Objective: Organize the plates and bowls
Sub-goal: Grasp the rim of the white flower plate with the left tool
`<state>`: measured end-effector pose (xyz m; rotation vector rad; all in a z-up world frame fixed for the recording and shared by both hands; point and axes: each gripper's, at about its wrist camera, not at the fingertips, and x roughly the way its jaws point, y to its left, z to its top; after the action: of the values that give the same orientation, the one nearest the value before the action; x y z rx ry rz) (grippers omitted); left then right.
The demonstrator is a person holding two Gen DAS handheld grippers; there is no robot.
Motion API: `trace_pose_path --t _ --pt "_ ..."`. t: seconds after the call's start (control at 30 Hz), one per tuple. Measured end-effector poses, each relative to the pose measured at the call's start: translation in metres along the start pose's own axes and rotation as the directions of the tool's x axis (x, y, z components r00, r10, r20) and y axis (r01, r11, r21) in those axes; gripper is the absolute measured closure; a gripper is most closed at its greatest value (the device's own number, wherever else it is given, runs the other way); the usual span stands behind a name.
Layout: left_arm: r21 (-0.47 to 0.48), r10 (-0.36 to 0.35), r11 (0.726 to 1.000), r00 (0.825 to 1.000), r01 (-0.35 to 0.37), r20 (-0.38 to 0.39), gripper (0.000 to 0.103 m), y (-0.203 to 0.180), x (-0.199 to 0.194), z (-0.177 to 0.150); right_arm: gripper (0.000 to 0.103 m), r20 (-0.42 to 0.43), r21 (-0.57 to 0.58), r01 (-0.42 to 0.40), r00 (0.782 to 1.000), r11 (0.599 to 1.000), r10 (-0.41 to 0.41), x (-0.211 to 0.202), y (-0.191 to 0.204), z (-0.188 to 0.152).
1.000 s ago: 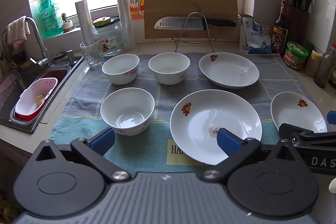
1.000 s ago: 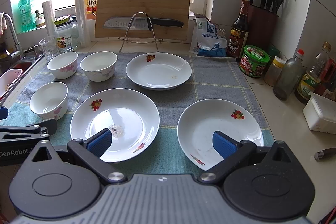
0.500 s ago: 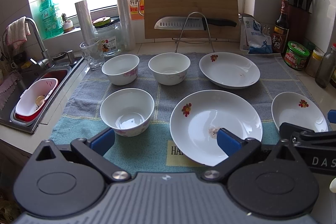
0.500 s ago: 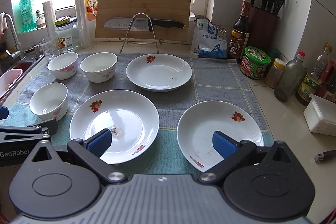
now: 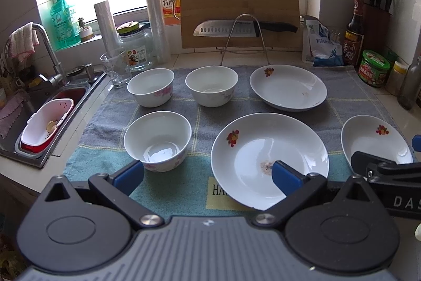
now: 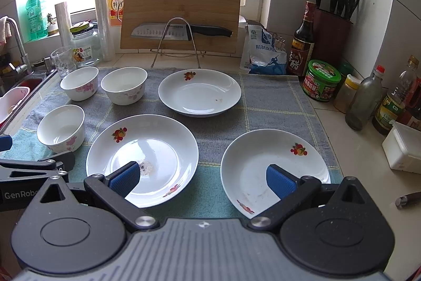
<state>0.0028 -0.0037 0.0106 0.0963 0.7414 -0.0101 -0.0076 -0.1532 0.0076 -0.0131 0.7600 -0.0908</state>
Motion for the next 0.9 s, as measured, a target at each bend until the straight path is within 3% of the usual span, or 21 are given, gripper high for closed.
trace_pose_path --t 0.27,0.47,0.63,0.9 --pt "0.014 -0.009 1.000 1.000 0.008 0.017 0.001 -0.012 -0.002 0.001 0.000 0.026 -0.009 -0.028 0.999 1.000 0.028 -0.002 -0.010 -0.004" --pt "-0.015 -0.069 0.997 0.997 0.070 0.036 0.001 -0.017 -0.005 0.003 0.000 0.066 -0.023 -0.055 0.996 0.998 0.056 -0.008 -0.025 -0.005" --pt "-0.060 -0.068 0.995 0.994 0.074 0.089 0.001 -0.027 -0.009 0.007 0.000 0.112 -0.034 -0.079 0.990 0.996 0.082 -0.014 -0.049 -0.011" --pt "0.003 -0.096 0.995 0.987 0.096 0.130 0.001 -0.056 -0.006 0.015 0.000 0.153 -0.009 -0.073 0.985 0.997 0.074 -0.013 -0.101 -0.038"
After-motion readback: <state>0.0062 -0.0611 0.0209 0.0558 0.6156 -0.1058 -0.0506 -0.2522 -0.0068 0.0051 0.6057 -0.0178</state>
